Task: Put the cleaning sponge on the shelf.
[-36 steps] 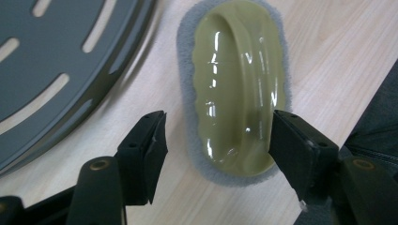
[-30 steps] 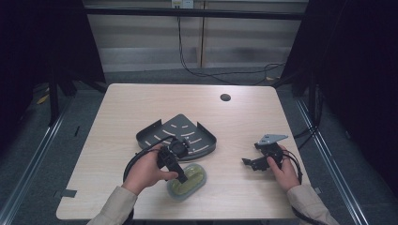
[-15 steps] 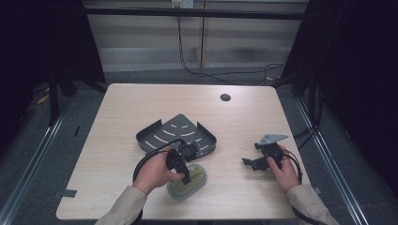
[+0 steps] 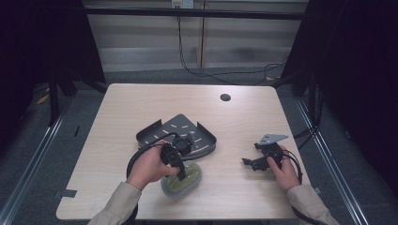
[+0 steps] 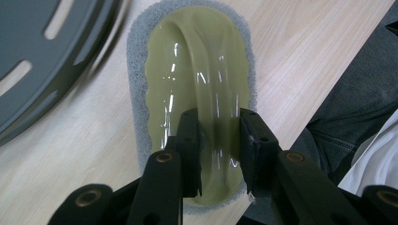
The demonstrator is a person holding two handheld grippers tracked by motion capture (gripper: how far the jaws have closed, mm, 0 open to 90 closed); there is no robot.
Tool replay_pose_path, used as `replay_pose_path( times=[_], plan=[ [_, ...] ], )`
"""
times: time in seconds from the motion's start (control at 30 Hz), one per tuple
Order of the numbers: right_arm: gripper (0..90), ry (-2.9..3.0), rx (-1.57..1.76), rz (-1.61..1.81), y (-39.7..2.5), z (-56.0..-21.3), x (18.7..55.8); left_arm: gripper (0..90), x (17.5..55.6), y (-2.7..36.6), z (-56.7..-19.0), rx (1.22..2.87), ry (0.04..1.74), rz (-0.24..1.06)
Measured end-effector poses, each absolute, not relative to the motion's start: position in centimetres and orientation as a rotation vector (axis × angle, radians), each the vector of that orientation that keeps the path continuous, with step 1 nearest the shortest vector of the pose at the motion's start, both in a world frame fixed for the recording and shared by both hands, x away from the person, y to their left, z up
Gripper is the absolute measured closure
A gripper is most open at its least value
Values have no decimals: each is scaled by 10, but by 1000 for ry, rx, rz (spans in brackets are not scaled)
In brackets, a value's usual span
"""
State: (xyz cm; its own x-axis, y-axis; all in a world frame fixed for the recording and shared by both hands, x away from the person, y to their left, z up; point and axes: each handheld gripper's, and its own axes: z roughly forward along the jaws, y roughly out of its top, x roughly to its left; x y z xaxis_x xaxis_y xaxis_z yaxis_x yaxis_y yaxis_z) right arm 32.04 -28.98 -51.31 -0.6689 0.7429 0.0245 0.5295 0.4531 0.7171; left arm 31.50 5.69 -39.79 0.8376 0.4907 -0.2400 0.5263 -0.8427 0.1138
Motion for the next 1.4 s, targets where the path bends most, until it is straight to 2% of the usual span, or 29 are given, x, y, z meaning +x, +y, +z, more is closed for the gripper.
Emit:
replay_pose_path(
  times=[0.8, 1.4],
  plan=[
    [108, 2412, 1088, 1038, -290, -513, 321, 714, 341, 91, -352, 2784, 892, -191],
    [108, 2412, 1089, 1039, -290, -513, 321, 714, 372, 108, -347, 2743, 1014, -144]
  ],
)
